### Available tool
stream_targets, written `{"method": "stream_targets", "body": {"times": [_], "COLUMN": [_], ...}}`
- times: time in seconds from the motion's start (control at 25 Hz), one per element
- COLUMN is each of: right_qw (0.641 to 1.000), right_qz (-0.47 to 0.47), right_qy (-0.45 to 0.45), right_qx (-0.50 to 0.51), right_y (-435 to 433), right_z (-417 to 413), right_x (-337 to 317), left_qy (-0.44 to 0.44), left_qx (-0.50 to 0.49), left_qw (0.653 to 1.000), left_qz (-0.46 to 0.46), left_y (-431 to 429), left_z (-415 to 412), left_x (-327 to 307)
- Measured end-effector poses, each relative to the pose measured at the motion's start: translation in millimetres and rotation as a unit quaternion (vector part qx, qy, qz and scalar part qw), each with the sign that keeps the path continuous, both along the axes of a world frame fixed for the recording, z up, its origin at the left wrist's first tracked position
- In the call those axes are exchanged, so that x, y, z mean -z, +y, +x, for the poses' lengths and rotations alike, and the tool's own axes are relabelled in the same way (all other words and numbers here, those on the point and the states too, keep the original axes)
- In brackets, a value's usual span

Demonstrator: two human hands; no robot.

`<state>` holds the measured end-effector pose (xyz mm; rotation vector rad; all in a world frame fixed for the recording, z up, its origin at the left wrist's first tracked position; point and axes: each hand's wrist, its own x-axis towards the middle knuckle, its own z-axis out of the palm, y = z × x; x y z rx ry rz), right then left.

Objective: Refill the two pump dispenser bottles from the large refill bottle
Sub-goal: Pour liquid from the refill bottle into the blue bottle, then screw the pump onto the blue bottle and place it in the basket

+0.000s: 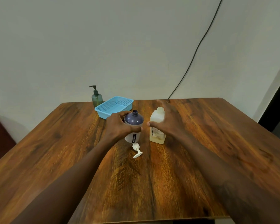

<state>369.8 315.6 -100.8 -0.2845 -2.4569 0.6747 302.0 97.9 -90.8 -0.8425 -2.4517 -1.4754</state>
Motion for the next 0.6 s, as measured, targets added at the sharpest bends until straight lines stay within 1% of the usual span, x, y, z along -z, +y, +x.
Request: {"method": "stream_targets", "body": {"times": [0.08,0.16,0.28,0.36,0.4,0.44,0.48,0.52,0.56,0.6], "right_qw": [0.997,0.988,0.975,0.97,0.968,0.965,0.957,0.939,0.913,0.888], "right_qz": [0.073,0.133,0.162,0.157,0.153,0.155,0.169,0.202,0.241,0.277], "right_qy": [0.031,0.05,0.091,0.086,0.058,0.006,-0.067,-0.149,-0.222,-0.276], "right_qx": [-0.018,-0.058,-0.122,-0.166,-0.191,-0.212,-0.227,-0.235,-0.241,-0.243], "right_y": [-15,-30,-52,-62,-66,-68,-71,-73,-75,-76], "right_z": [-3,-7,-10,-13,-15,-17,-20,-22,-25,-27], "right_x": [-10,-17,-14,-7,-4,1,5,10,15,20], "left_qy": [-0.002,-0.004,-0.017,-0.028,-0.031,-0.031,-0.029,-0.026,-0.027,-0.03], "left_qx": [-0.015,-0.024,-0.04,-0.047,-0.048,-0.051,-0.054,-0.057,-0.062,-0.066], "left_qw": [1.0,1.0,0.999,0.998,0.998,0.998,0.998,0.998,0.997,0.997], "left_qz": [0.002,0.003,-0.005,-0.019,-0.019,-0.019,-0.02,-0.022,-0.022,-0.02], "left_y": [-8,-18,-36,-50,-57,-64,-71,-76,-80,-83], "left_z": [-3,-7,-12,-16,-18,-20,-21,-23,-24,-25], "left_x": [2,4,6,9,11,14,16,18,20,21]}}
